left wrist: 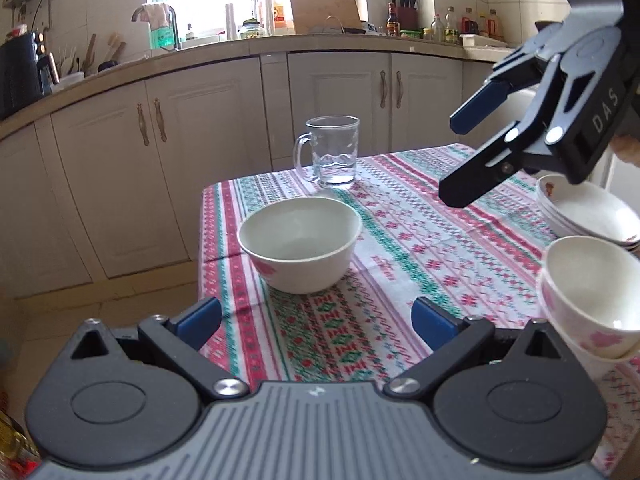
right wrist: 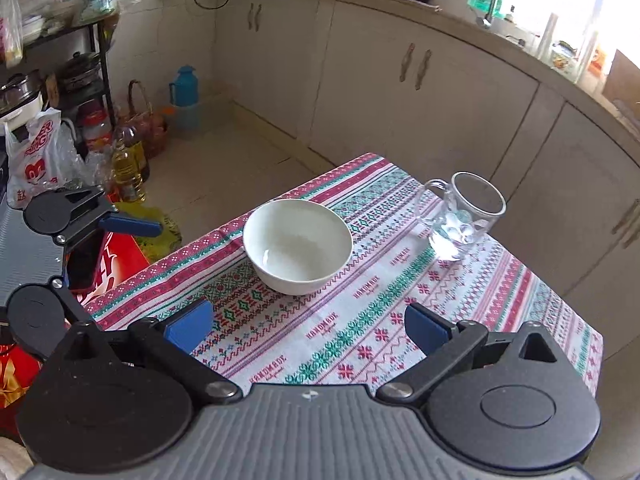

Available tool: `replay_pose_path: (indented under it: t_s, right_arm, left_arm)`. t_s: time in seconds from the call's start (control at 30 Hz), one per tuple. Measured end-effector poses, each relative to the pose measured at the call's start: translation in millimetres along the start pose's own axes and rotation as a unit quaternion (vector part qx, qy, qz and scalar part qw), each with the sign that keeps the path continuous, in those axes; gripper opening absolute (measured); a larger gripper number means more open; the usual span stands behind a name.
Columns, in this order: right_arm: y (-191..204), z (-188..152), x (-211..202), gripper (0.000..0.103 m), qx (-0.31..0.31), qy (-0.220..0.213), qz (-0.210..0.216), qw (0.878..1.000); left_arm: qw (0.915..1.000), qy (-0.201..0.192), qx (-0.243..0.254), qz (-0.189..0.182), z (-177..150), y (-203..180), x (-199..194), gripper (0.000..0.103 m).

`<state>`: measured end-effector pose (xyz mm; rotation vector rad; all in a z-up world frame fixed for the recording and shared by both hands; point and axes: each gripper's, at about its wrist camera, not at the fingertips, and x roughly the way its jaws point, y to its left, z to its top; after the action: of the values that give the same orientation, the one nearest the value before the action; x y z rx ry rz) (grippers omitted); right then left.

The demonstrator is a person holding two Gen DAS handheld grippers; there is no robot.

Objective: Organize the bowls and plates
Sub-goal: 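Move the right gripper to the last white bowl and close on its rim, then lift the last bowl with the right gripper and carry it over the stacked bowls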

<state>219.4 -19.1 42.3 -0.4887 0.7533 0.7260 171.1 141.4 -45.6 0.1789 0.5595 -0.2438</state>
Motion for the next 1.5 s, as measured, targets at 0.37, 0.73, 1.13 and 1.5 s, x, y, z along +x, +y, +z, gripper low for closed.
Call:
replay_pose_path:
  t_s: [0.37, 0.73, 1.13, 1.5]
  right_arm:
    - [-30, 37, 64, 0.103, 0.013, 0.043, 0.065, 0.997]
    - [-47, 53, 123, 0.099, 0.021, 0.072, 0.121, 0.990]
    - [-57, 57, 152, 0.083, 0.034, 0.073, 0.148, 0.986]
    - [-57, 57, 154, 0.074, 0.037, 0.071, 0.159, 0.984]
  left_arm:
    - [0.9999, 0.010, -0.008, 0.006, 16, 17, 53, 0.100]
    - [0.9997, 0.014, 0.021, 0.000, 21, 11, 82, 0.097]
    - [0.9996, 0.019, 0.023, -0.005, 22, 11, 91, 0.092]
    - [0.9996, 0.018, 0.020, -0.007, 22, 13, 92, 0.092]
